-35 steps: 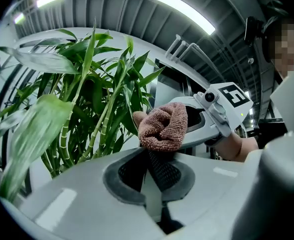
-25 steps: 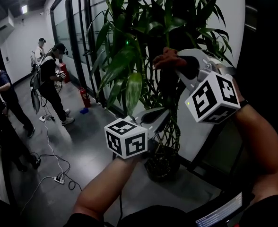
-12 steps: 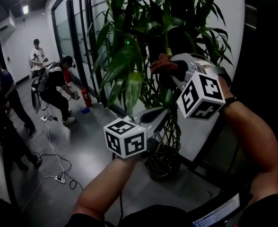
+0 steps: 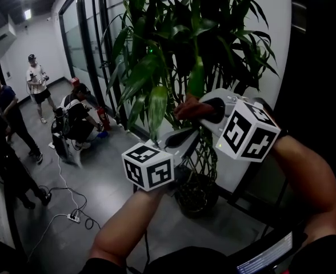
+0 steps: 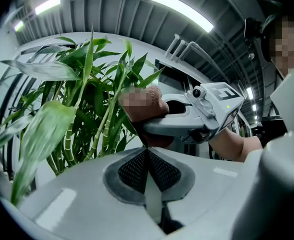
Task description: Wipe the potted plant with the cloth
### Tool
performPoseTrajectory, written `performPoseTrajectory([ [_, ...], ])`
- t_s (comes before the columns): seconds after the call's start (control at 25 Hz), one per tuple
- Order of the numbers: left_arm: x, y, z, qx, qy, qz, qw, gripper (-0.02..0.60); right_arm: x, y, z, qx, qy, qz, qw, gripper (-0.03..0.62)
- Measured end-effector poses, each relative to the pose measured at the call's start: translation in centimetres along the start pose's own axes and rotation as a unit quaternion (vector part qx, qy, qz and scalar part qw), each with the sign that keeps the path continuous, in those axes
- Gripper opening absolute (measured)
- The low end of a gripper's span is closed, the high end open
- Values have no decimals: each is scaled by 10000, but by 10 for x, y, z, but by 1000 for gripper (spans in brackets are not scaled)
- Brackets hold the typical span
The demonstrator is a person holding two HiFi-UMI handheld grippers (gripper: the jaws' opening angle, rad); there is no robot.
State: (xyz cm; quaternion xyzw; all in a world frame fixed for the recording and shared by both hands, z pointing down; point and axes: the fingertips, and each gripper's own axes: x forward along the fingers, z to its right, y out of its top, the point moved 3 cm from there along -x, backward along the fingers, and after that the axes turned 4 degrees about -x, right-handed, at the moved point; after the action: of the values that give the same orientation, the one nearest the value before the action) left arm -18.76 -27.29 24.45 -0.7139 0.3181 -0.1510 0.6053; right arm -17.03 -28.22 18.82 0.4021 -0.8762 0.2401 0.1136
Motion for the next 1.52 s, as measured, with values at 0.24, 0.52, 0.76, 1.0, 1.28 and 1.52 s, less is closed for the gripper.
performPoseTrajectory([
  [0.24,-1,-3,-1,218,152,-121,9996,21,-10,-3,-42,-287,327,100,9990,64],
  [0.52,0,-4,7,418,470,233,9977,29,-30,-10,-50,-184,-12,539,9984,64],
  [0.76,19,-22,30,248,393,255,9986,55,-62,-49,-54,-119,-294,604,9977,64],
  [1.0,75,-21,67,-41,56,328,9994,78,-115,-116,-15,200,-1026,343,9939,64],
  [1.28,159,15,68,-157,314,639,9973,120,-154,-186,34,739,-1591,175,9843,64],
  [1.52,195,50,51,-425,285,924,9944,155,-162,-211,64,1028,-1864,183,9769,64],
])
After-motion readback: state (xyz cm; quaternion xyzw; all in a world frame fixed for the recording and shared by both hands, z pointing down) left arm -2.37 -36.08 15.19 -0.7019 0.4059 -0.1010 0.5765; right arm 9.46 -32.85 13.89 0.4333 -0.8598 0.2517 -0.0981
